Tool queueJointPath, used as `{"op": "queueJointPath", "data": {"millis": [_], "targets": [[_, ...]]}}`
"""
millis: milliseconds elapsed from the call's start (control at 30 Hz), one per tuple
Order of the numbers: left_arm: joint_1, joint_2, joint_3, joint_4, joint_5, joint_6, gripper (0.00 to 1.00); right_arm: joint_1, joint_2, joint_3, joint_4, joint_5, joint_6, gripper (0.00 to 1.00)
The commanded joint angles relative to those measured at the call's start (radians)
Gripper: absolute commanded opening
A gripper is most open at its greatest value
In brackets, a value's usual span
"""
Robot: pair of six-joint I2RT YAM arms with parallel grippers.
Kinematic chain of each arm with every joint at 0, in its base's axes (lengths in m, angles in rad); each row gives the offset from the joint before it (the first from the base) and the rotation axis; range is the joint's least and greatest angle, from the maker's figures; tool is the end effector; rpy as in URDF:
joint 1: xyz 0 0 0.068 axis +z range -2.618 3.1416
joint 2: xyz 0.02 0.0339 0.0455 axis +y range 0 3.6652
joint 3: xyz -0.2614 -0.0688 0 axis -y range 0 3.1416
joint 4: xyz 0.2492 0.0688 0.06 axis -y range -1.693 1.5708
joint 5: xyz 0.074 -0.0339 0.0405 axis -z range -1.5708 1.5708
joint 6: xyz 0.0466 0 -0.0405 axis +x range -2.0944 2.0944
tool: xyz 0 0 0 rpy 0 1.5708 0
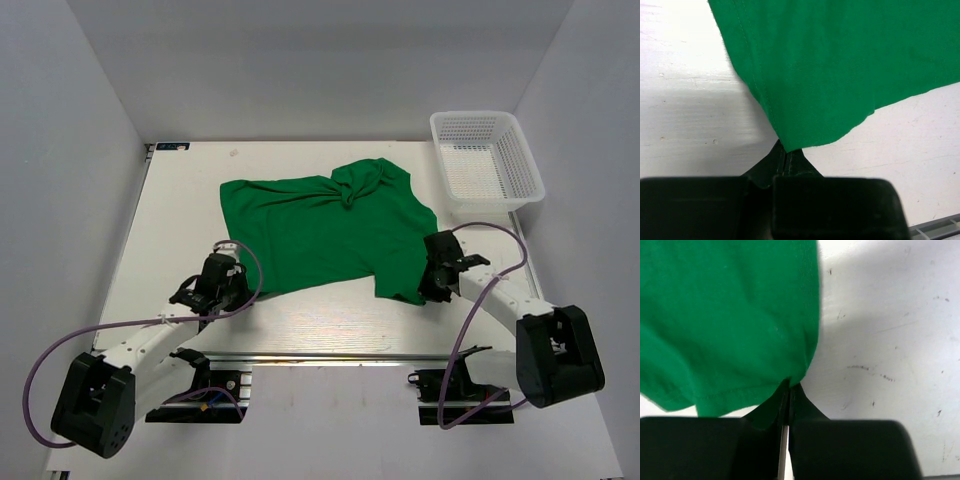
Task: Fold and stack the t-shirts
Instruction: Flatten out the tshirt
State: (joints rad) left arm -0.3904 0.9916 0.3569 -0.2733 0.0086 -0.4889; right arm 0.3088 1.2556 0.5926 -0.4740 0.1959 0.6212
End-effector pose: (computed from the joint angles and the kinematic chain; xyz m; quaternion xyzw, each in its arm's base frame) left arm 0.1731 -0.0717 0.1378 -0.0452 0.9445 -0.1422 0.2927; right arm 0.2148 0.0590 0.1473 0.1720 0.9568 0.0107 0.2343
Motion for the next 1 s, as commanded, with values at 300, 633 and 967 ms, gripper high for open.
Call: {"op": "queueJointPath", "data": {"millis": [300, 633, 967], "targets": [[-0.004, -0.165, 0.348, -0.102, -0.168, 0.019, 0.0, -0.007, -0.274, 0.366, -0.018, 0.21, -0.034, 0.0], [-0.004, -0.156, 0.697, -0.126, -0.403, 0.145, 0.0, -0.02, -0.277, 0.742, 0.005, 0.505, -0.116, 0.0], [-0.004, -0.145, 1.059, -0.103, -0.224, 0.47, 0.0, -0.019, -0.219, 1.191, 0.083, 0.502, -0.425, 0.0]]}}
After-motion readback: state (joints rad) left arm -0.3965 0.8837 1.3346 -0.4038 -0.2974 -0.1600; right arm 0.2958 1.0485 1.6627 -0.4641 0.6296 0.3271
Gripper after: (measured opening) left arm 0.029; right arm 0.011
